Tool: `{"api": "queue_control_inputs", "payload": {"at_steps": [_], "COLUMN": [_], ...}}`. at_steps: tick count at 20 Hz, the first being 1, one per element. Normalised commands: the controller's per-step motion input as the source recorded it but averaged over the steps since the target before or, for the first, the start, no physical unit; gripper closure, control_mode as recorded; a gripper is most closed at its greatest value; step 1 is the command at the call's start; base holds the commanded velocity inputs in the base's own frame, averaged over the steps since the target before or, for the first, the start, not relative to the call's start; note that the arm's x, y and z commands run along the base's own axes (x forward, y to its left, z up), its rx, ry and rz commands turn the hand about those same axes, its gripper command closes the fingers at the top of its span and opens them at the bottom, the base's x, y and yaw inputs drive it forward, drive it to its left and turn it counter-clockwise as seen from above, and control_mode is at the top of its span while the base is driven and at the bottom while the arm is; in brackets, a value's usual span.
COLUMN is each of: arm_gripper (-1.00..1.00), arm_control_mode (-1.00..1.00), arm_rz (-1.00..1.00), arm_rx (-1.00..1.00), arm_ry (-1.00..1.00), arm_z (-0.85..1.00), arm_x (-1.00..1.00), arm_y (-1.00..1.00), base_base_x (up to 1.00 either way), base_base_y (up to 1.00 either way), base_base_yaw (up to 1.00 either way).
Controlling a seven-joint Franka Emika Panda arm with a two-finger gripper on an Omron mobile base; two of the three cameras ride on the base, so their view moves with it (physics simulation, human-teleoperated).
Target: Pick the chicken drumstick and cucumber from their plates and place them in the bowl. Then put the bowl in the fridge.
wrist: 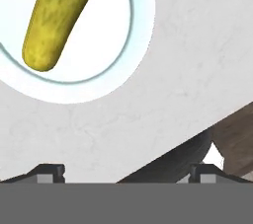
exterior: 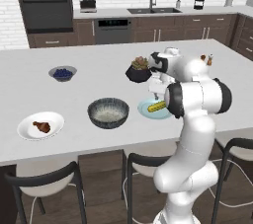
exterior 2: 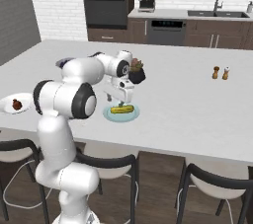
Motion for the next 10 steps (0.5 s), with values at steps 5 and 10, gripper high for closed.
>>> {"api": "queue_control_inputs", "payload": {"at_steps": [5, 10], "arm_gripper": [-1.00, -1.00], "arm_control_mode": [-1.00, -1.00], "arm_rz": [0.00, 0.00], "arm_rx": [0.00, 0.01], "arm_ry": [0.00, 0.00], "arm_z": [-0.57, -0.26], "arm_x": [0.55, 0.54], "arm_y": [-0.10, -0.05], "base_base_x": [0.00, 0.00], "base_base_y": [0.00, 0.00], "base_base_yaw": [0.00, 0.00]}}
